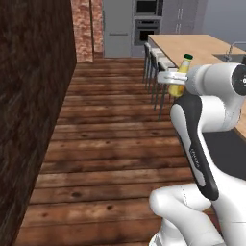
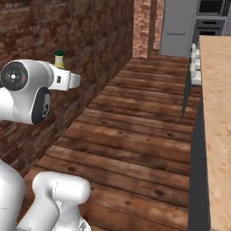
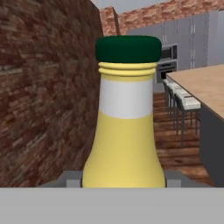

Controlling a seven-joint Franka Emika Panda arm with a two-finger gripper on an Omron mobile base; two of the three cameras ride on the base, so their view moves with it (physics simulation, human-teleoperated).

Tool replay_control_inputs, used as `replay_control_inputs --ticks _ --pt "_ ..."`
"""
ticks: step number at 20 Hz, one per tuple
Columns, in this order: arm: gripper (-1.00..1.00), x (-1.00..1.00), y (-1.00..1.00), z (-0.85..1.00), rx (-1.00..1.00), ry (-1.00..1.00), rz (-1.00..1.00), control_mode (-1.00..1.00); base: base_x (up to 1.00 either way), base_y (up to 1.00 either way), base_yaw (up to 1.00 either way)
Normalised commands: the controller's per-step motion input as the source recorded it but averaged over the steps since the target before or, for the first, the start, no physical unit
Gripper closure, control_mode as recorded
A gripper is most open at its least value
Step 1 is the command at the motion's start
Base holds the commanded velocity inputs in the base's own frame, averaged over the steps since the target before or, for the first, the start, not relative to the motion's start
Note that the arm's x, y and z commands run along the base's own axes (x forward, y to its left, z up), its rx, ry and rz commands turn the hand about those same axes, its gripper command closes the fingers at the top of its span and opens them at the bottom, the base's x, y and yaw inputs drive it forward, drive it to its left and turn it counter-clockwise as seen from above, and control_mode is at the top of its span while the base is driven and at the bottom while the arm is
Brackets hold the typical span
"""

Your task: Move the mustard and shaker from the cabinet to the dining counter.

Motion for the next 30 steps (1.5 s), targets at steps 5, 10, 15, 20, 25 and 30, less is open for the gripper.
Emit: replay_control_inputs --ticks 5,10,15,20,25,30 --pt "1.0 0.0 0.0 0.0 0.0 0.0 0.0 1.0 0.85 0.38 -0.22" --pt "1.0 0.0 0.0 0.0 0.0 0.0 0.0 1.0 0.85 0.33 -0.26" --pt "1.0 0.0 0.0 0.0 0.0 0.0 0.0 1.0 0.84 0.3 -0.27" --pt "1.0 0.0 0.0 0.0 0.0 0.0 0.0 1.0 0.87 0.24 -0.25" --pt "1.0 0.0 0.0 0.0 0.0 0.0 0.0 1.0 0.87 0.24 -0.24" --pt "1.0 0.0 0.0 0.0 0.0 0.0 0.0 1.0 0.9 0.21 -0.21"
